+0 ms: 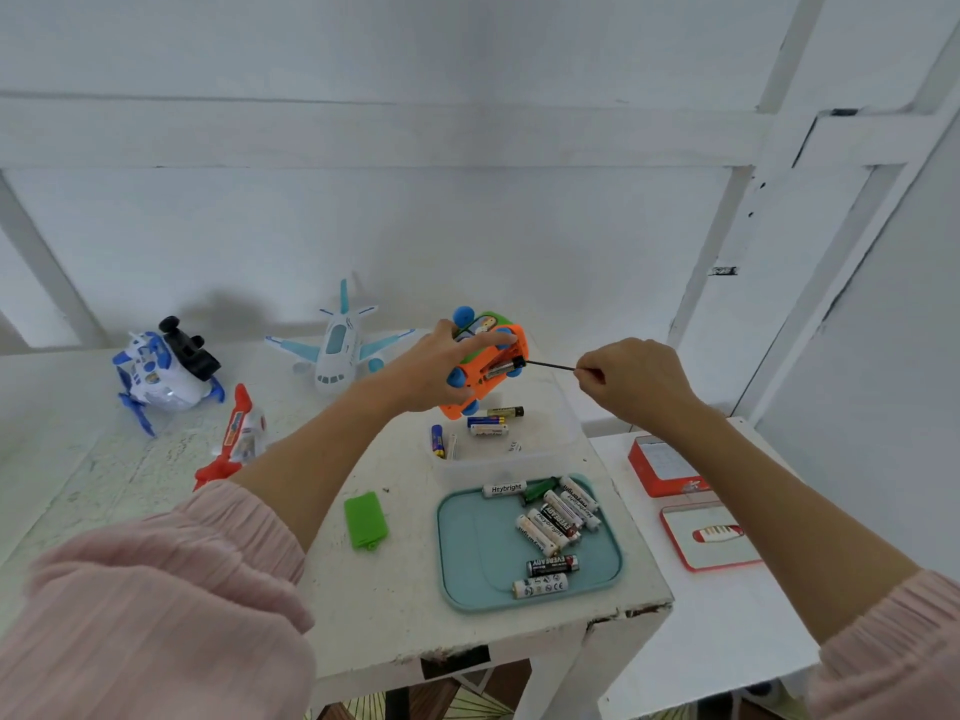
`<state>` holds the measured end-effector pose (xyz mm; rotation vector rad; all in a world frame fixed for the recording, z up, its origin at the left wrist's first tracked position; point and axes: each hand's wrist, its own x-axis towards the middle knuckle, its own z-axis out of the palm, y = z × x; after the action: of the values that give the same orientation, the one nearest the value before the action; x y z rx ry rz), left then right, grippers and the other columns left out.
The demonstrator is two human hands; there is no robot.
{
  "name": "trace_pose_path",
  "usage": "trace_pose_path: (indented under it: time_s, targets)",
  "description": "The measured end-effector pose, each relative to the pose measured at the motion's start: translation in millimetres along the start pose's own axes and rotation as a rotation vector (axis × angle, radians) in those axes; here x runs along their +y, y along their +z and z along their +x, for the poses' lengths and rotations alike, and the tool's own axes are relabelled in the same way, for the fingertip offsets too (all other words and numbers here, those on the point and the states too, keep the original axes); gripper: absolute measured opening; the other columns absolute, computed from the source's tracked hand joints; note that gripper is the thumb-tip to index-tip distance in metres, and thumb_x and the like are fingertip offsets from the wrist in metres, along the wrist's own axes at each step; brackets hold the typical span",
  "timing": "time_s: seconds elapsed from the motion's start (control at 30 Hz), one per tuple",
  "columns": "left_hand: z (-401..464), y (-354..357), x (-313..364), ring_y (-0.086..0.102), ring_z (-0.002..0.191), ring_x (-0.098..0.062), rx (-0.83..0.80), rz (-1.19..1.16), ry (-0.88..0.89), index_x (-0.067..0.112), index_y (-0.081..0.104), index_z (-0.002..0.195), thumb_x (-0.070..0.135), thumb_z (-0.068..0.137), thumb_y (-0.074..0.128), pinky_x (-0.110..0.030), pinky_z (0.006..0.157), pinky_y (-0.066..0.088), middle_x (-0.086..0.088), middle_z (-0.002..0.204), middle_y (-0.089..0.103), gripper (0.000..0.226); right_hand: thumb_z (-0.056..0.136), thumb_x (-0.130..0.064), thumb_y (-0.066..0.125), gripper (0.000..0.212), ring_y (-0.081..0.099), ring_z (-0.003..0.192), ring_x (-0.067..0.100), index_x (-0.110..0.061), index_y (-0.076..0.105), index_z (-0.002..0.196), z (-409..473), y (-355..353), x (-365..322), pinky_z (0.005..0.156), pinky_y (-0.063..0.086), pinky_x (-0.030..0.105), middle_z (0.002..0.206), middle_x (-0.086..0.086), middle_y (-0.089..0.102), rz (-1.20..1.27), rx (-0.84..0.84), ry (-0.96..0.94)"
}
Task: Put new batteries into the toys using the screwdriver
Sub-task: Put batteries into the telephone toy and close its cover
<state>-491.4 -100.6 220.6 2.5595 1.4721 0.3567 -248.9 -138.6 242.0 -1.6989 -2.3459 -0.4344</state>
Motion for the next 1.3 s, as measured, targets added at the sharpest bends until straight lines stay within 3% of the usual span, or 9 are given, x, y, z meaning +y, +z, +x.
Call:
trace_pose_path:
  time_s: [0.23,0.37,0.63,0.8,0.9,1.0,1.1,1.2,1.3]
  targets:
    - [-0.9,7.3,-9.2,0.046,0.1,-0.031,0.042,-0.161,-0.043,0.046,0.02,0.143,0.026,0.088,0.062,-0.038,0.088,0.043,-0.014,0.121,0.036,0.072,0.096,-0.028,0.038,0.033,0.055,0.064,0.017,-0.015,0.067,0.088,-5.9,3.8,3.0,0.055,0.038,0.022,0.075,0.001,0.065,-0.014,-0.033,0.06]
    - [-8.4,9.8,-5.6,0.046,0.095,-0.027,0.156,-0.351,-0.064,0.055,0.017,0.134,0.026,0.088,0.064,-0.033,0.084,0.042,-0.007,0.11,0.037,0.072,0.098,-0.035,0.039,0.031,0.059,0.086,0.019,-0.019,0.065,0.103,-4.2,-1.7,-20.0,0.071,0.044,0.029,0.094,-0.002,0.067,0.228,-0.015,0.042]
    - [-17.1,11.2,-4.9,0.053,0.094,-0.03,0.298,-0.426,-0.118,0.056,0.017,0.134,0.029,0.086,0.066,-0.042,0.085,0.051,-0.013,0.111,0.044,0.073,0.099,-0.035,0.034,0.033,0.057,0.091,0.02,-0.02,0.063,0.108,1.7,2.3,-52.9,0.068,0.039,0.028,0.1,-0.001,0.065,0.267,-0.026,-0.006]
    - [-23.0,15.4,-0.1,0.057,0.094,-0.025,0.405,-0.542,-0.114,0.059,0.022,0.129,0.032,0.081,0.066,-0.039,0.082,0.051,-0.005,0.109,0.047,0.071,0.101,-0.033,0.029,0.036,0.057,0.087,0.023,-0.018,0.06,0.111,-1.4,5.3,-65.8,0.063,0.032,0.026,0.098,0.002,0.062,0.192,0.037,0.032]
    - [-25.5,17.4,4.5,0.06,0.085,-0.01,0.444,-0.672,-0.094,0.05,0.026,0.127,0.015,0.084,0.069,-0.023,0.071,0.053,0.011,0.102,0.048,0.069,0.101,-0.032,0.029,0.036,0.058,0.082,0.025,-0.016,0.059,0.113,-6.7,9.8,-72.0,0.06,0.029,0.025,0.097,0.003,0.062,0.156,0.083,0.029]
    - [-25.2,21.5,8.3,0.062,0.09,-0.006,0.444,-0.872,-0.103,0.044,0.027,0.128,0.008,0.087,0.065,-0.015,0.064,0.052,0.013,0.11,0.05,0.066,0.098,-0.026,0.043,0.028,0.051,0.056,0.028,-0.009,0.066,0.095,-10.5,19.2,-73.3,0.046,0.018,0.02,0.075,0.007,0.062,0.223,0.192,0.031]
    - [-23.0,24.5,11.8,0.063,0.099,-0.018,0.449,-1.004,-0.153,0.05,0.023,0.129,0.012,0.089,0.064,-0.021,0.064,0.056,-0.004,0.122,0.051,0.069,0.085,-0.022,0.054,0.021,0.029,0.035,0.018,-0.01,0.064,0.072,-11.9,21.3,-76.9,0.044,0.006,0.01,0.051,0.0,0.05,0.236,0.264,0.063]
    - [-22.4,24.9,14.7,0.063,0.096,-0.016,0.449,-1.047,-0.169,0.048,0.02,0.132,0.014,0.09,0.063,-0.022,0.064,0.057,-0.003,0.12,0.051,0.069,0.083,-0.021,0.054,0.019,0.038,0.032,0.022,-0.009,0.065,0.072,-14.2,22.3,-78.5,0.044,0.008,0.01,0.05,0.0,0.051,0.288,0.3,0.073]
    - [-25.5,25.7,10.0,0.063,0.088,-0.004,0.451,-0.983,-0.144,0.045,0.022,0.131,0.01,0.089,0.064,-0.015,0.061,0.053,0.012,0.11,0.049,0.069,0.09,-0.021,0.049,0.024,0.048,0.047,0.025,-0.007,0.067,0.085,-19.0,24.6,-72.0,0.043,0.02,0.018,0.061,0.005,0.058,0.375,0.29,0.052]
